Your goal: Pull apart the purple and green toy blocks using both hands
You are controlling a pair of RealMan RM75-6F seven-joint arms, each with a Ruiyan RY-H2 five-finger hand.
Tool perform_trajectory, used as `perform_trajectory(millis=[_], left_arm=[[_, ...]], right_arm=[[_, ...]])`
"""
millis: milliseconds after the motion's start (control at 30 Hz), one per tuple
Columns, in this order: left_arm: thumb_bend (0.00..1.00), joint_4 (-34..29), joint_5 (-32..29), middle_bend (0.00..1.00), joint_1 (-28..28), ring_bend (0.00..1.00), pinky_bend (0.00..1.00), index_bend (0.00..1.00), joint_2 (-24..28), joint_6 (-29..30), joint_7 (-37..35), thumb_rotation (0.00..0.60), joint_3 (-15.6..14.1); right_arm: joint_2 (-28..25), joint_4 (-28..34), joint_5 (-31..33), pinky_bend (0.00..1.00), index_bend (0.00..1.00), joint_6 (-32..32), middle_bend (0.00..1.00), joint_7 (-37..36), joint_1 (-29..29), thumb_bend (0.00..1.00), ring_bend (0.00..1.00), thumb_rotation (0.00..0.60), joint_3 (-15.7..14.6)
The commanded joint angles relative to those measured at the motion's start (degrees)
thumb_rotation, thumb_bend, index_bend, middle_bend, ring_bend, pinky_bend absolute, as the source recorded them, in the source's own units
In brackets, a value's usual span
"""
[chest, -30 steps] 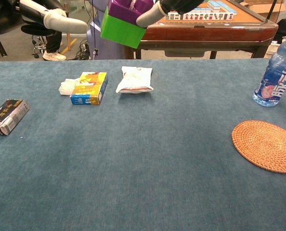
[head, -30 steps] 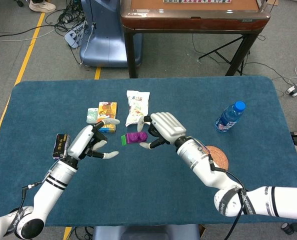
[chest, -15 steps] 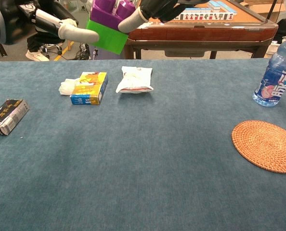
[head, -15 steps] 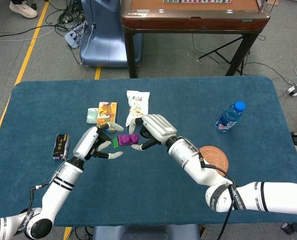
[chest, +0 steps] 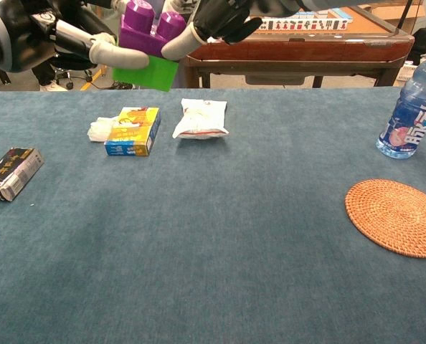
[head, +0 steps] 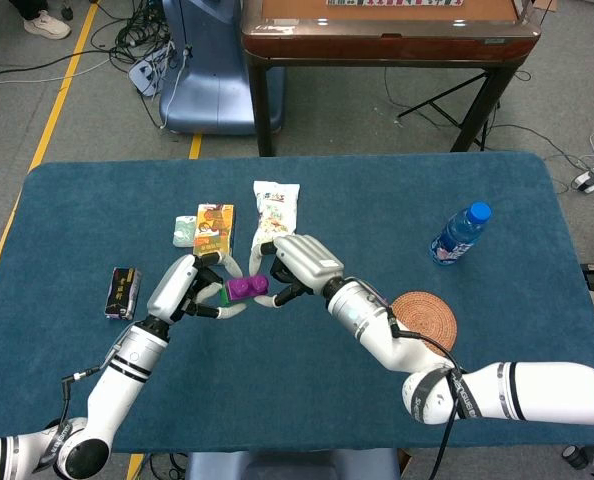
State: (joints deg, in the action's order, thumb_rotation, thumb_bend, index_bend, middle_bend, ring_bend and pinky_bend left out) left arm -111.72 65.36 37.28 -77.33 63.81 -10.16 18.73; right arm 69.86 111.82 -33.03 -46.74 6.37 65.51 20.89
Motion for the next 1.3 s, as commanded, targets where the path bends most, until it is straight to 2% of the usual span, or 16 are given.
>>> perform_trajectory(millis=[33, 200, 500, 967, 1300], left_arm=[[0.07, 0.3, 0.2, 1.0, -0.1, 1.0, 1.0, 0.75, -0.4, 0.5, 0.4, 0.6, -0.1], [0.07, 0.6, 0.2, 1.0, -0.2, 1.0, 1.0, 0.82, -1.1, 1.3, 1.3, 0.6, -0.3], [0.07, 0.7, 0.5, 1.0, -0.3, 1.0, 1.0, 0.83, -1.9, 2.3, 2.6, 0.6, -0.4], [0.07, 1.3, 1.2, 1.0, -0.2, 1.0, 1.0, 0.76, -2.4, 2.5, 4.1, 0.6, -0.8], [0.07, 2.6, 2.6, 1.0, -0.2, 1.0, 1.0, 0.72, -4.0, 4.7, 8.3, 0.6, -1.6]], right_arm=[[0.0, -0.1, -0.3, 1.0, 0.63, 0.0, 1.0, -0.4, -0.1, 0.41, 1.0, 0.6, -0.1], [0.1, -0.4, -1.1, 1.0, 0.63, 0.2, 1.0, -1.4, -0.4, 0.41, 1.0, 0.6, -0.2], [0.8, -0.8, -3.0, 1.0, 0.64, -0.2, 1.0, -2.9, -1.1, 0.41, 1.0, 0.6, -0.3], [1.8, -1.7, -5.8, 1.0, 0.64, -0.3, 1.0, -6.0, -2.7, 0.41, 1.0, 0.6, 0.0], [2.5, -2.1, -7.2, 1.0, 0.65, -0.6, 1.0, -7.1, -3.5, 0.41, 1.0, 0.6, 0.2]])
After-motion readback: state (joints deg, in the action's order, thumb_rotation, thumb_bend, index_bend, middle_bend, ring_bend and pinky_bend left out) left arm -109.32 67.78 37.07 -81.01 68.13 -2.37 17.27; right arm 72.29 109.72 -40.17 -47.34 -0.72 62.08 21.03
